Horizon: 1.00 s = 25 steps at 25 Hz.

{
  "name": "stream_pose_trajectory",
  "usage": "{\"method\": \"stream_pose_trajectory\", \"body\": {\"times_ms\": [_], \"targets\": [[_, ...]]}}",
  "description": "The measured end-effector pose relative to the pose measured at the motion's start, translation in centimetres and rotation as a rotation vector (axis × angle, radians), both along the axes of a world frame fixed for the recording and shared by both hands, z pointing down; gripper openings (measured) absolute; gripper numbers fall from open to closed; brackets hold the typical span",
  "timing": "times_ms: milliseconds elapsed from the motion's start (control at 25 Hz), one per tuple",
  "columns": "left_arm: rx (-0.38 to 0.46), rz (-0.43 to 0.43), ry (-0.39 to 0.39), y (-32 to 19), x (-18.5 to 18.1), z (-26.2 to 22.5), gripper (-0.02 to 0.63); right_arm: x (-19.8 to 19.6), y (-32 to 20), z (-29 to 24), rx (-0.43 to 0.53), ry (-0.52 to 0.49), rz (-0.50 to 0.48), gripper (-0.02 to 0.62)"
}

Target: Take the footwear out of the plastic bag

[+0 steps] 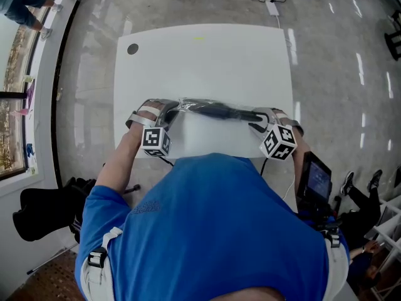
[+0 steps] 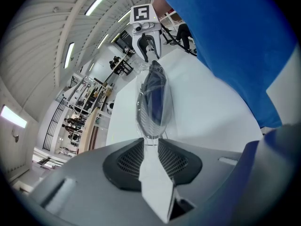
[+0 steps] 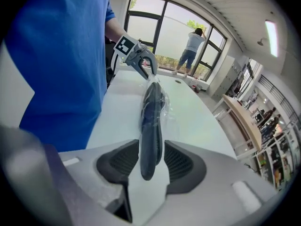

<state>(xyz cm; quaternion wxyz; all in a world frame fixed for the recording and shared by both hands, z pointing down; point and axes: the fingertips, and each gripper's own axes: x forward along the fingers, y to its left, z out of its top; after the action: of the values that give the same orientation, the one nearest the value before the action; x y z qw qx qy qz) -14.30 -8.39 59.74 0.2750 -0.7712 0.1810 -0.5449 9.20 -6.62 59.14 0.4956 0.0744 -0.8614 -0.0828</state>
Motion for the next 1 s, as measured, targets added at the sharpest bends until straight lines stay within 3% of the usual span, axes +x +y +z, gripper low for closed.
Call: {"method": "stream_pose_trajectory", "body": {"times_ms": [520, 640, 1000], "targets": [[0.01, 0.008, -0.001, 0.6, 0.8, -0.4, 0.099, -1.6, -1.2, 2.8, -0.008, 0.13, -0.042, 0.151], [0.001, 0.008, 0.003, 0.5, 0.8, -0.5, 0.098, -1.0, -1.4, 2.8, -0.008, 0.145, -0.037, 0.109], [0.008, 0.014, 0.002, -0.1, 0.2, 0.1, 0.097, 3.5, -1.3, 3.2, -0.04, 0.207, 0.031, 0.084]]}}
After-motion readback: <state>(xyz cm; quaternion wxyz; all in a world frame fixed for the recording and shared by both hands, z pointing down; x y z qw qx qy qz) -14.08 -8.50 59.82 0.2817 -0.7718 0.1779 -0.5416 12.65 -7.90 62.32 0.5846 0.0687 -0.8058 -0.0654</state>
